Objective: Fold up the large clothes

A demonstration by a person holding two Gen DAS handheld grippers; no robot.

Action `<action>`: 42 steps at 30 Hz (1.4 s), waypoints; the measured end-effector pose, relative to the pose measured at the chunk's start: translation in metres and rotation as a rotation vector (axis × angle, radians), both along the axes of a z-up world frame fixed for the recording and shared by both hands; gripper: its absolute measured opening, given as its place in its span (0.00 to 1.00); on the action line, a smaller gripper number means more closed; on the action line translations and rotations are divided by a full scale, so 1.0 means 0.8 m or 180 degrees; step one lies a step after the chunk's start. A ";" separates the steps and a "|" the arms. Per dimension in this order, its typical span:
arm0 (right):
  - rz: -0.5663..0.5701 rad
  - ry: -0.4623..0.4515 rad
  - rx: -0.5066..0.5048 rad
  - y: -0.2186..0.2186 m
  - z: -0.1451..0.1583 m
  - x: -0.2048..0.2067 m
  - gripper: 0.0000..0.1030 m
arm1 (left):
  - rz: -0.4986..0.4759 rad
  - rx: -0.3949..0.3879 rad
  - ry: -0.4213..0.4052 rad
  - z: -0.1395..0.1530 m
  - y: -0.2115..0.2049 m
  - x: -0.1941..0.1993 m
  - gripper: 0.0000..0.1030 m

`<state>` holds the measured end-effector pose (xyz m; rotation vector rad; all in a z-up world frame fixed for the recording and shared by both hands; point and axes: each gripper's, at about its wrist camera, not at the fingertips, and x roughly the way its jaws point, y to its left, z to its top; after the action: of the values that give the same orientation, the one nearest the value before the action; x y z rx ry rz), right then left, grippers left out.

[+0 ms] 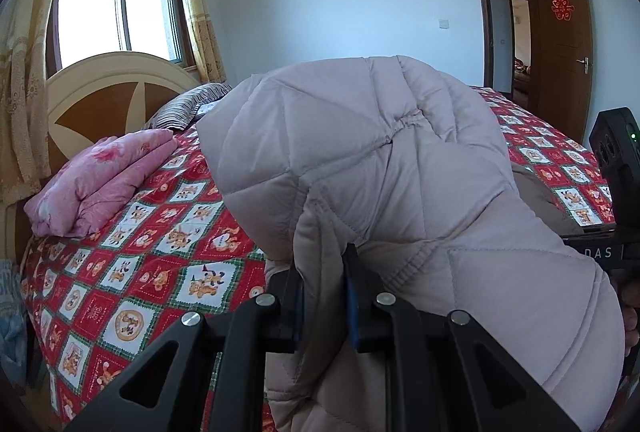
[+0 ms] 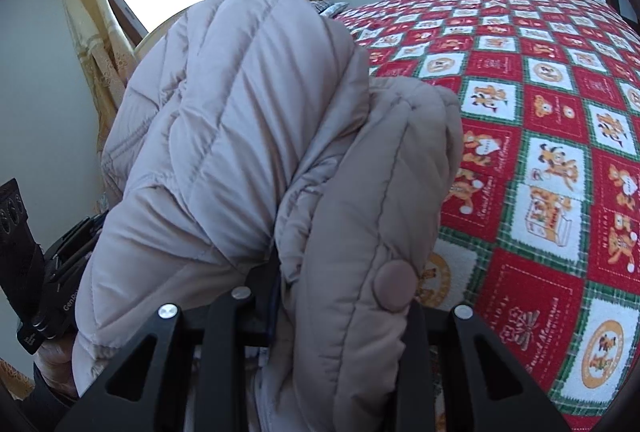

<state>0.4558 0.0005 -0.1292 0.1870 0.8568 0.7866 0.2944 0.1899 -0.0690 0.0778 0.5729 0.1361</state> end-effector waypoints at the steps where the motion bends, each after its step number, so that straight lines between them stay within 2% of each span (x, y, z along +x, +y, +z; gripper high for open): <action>1: 0.0009 0.0004 -0.0012 0.005 -0.001 -0.002 0.30 | 0.0017 -0.0011 0.0014 -0.003 0.005 0.000 0.16; 8: 0.0041 0.0072 -0.0102 0.023 -0.013 -0.004 0.30 | 0.0106 -0.0071 0.0159 -0.036 0.032 0.008 0.17; 12: 0.0015 0.0117 -0.0120 0.026 -0.021 -0.003 0.30 | 0.0161 -0.0081 0.0205 -0.052 0.044 0.011 0.23; 13: 0.0005 0.0133 -0.0120 0.027 -0.022 -0.003 0.30 | 0.0191 -0.0041 0.0202 -0.055 0.046 0.011 0.29; 17: -0.0032 0.0164 -0.0145 0.025 -0.029 -0.002 0.32 | 0.0268 0.0117 0.0170 -0.065 0.053 0.011 0.43; 19: -0.0062 0.0176 -0.0158 0.024 -0.031 -0.001 0.33 | 0.0342 0.0162 0.0142 -0.067 0.057 0.010 0.58; 20: -0.0072 0.0186 -0.0158 0.024 -0.033 0.001 0.35 | 0.0398 0.0170 0.0116 -0.069 0.060 0.010 0.63; 22: -0.0092 0.0205 -0.0186 0.022 -0.037 0.004 0.38 | 0.0515 0.0144 0.0097 -0.072 0.067 0.010 0.79; 25: -0.0125 0.0213 -0.0251 0.020 -0.043 0.008 0.43 | 0.0581 0.0040 0.0097 -0.076 0.077 0.010 0.87; 29: -0.0158 0.0215 -0.0359 0.019 -0.048 0.010 0.50 | 0.0594 -0.0040 0.0080 -0.080 0.081 0.013 0.89; 35: -0.0307 0.0220 -0.0367 0.004 -0.047 0.008 0.61 | 0.0621 0.0024 0.0138 -0.072 0.075 0.007 0.89; 37: -0.0353 0.0179 -0.0320 -0.003 -0.038 0.001 0.62 | 0.0608 0.0125 0.0162 -0.063 0.069 -0.001 0.89; 39: -0.0440 0.0152 -0.0242 -0.015 -0.022 -0.011 0.69 | 0.0615 0.0200 0.0111 -0.050 0.064 -0.016 0.89; 42: -0.0586 -0.0056 -0.0261 -0.031 0.015 -0.043 0.76 | 0.0555 0.0107 -0.0163 -0.012 0.057 -0.059 0.89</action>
<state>0.4214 -0.0244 -0.1169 0.1835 0.8407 0.5794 0.2470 0.2352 -0.0787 0.0566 0.5260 0.3164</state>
